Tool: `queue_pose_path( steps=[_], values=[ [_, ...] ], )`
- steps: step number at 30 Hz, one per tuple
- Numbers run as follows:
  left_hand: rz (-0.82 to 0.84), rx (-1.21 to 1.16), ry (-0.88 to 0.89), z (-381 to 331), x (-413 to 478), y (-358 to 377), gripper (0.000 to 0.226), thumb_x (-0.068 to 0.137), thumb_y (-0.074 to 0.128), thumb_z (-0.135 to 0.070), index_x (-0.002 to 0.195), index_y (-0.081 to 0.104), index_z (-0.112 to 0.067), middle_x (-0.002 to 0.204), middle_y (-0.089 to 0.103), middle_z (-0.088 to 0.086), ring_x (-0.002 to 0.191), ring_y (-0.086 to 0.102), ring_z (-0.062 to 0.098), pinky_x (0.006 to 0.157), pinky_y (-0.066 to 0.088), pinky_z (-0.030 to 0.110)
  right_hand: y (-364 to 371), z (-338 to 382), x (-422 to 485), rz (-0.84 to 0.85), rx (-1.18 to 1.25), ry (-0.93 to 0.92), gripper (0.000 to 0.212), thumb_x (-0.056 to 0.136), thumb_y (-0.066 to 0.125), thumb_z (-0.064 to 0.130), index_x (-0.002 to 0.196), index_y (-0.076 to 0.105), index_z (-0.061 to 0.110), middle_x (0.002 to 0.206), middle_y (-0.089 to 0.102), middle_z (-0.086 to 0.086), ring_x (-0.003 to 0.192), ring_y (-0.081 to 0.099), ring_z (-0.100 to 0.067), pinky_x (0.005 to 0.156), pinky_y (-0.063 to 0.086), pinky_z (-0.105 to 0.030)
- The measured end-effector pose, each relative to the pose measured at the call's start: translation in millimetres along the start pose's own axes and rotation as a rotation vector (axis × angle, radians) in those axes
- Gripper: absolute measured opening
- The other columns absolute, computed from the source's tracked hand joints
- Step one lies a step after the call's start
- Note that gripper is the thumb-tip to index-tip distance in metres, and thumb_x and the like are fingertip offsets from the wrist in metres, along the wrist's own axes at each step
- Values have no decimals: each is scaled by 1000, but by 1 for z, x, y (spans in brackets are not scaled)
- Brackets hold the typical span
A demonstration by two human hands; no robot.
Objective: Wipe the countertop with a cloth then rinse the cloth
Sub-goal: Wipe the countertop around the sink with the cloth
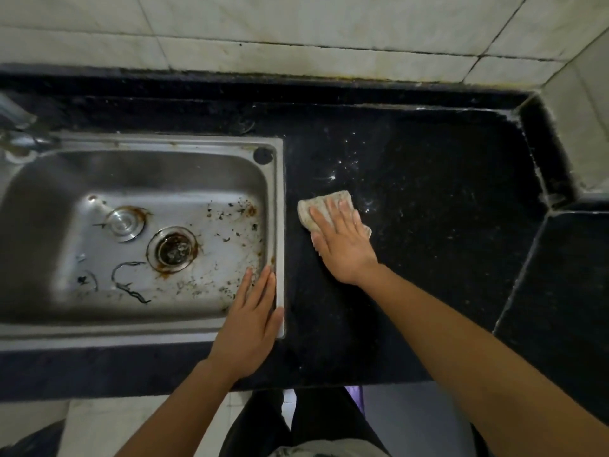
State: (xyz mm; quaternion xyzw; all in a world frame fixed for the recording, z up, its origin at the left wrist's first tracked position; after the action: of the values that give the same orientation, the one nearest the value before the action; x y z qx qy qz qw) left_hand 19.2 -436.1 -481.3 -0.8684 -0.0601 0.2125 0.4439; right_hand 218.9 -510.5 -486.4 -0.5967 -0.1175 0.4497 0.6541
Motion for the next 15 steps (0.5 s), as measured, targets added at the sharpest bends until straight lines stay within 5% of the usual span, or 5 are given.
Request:
queue_pose_path(
  steps=[4, 9, 15],
  values=[
    [-18, 65, -41, -3, 1, 4, 69, 85, -8, -59, 144, -17, -25, 152, -25, -12, 135, -37, 6, 112, -17, 25, 30, 9, -62, -49, -98, -265, 53, 101, 9, 47, 151, 3, 35, 161, -3, -5, 147, -12, -26, 120, -5, -43],
    [-145, -2, -157, -6, 25, 0, 71, 87, -5, -60, 146, -12, -22, 155, -19, -3, 138, -30, 9, 113, -13, 28, 34, -21, -89, 47, -179, -477, 50, 103, 16, 48, 151, 6, 39, 161, 0, 1, 147, -12, -17, 117, -10, -35],
    [-228, -33, -206, -18, 85, -15, 67, 96, 7, -51, 150, -9, -14, 158, -13, 2, 143, -18, 12, 116, -9, 30, -22, -85, -20, -29, -156, -185, 57, 96, -1, 49, 150, 1, 32, 160, -5, 0, 142, -21, -12, 113, -20, -27]
  ],
)
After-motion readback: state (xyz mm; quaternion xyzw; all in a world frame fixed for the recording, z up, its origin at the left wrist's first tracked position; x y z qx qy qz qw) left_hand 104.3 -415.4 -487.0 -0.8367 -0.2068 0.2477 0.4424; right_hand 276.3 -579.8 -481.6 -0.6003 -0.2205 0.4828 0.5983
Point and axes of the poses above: each hand's wrist, its own x-axis towards the middle knuckle, its own y-axis out of the palm, z = x × y, the point moved 5 cm from there along x, towards the middle knuckle
